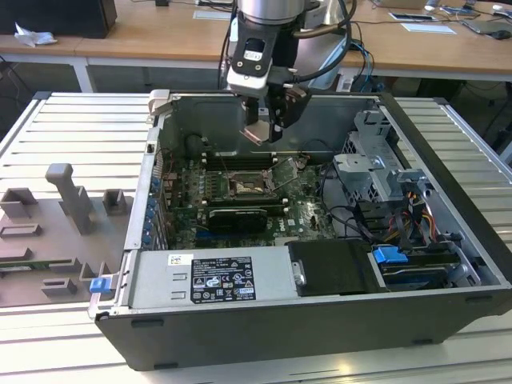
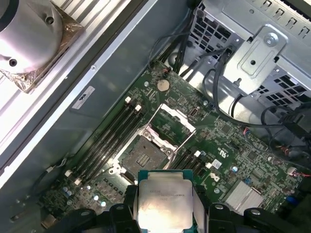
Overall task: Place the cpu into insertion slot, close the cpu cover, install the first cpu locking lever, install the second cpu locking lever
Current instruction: 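Place the cpu into insertion slot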
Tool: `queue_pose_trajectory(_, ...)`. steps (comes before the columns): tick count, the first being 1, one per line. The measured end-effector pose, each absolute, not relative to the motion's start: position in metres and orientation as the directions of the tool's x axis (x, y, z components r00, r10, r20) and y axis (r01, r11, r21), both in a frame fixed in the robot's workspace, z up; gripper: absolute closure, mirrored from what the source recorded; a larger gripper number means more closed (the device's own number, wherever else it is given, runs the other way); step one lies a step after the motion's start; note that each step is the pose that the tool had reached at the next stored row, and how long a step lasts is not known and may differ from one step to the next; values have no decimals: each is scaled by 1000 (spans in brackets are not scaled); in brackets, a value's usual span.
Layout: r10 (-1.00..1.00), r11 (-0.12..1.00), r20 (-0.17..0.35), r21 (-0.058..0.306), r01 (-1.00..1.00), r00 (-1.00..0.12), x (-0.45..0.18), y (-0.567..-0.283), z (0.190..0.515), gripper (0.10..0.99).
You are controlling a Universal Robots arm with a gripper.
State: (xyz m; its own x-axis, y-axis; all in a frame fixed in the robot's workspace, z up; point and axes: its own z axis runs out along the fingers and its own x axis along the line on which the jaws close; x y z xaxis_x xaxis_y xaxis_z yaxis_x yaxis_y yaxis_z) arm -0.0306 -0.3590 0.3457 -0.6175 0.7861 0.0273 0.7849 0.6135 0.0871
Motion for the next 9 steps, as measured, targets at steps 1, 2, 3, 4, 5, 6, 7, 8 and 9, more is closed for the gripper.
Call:
queue_pose_trajectory(1,790,608,27,87,789,-612,-31,-359,345,549)
queue_pose_trajectory(2,795,603,27,87,793,-607,-31,-359,345,549)
queue_pose_trajectory(3,800,595,27,87,799,-599,-31,-359,345,549)
queue_pose_trajectory(4,806,587,27,87,805,-591,-31,-359,344,549)
queue_pose_trajectory(5,813,578,27,87,811,-582,-31,-359,344,549)
queue_pose_trajectory(6,823,563,27,87,822,-567,-31,-359,343,549)
queue_pose_trajectory(7,837,543,27,87,835,-547,-31,-359,342,549)
queue_pose_trajectory(8,846,529,27,87,844,-533,-31,-359,342,549)
queue_pose_trajectory(9,851,520,27,87,850,-524,-31,-359,342,549)
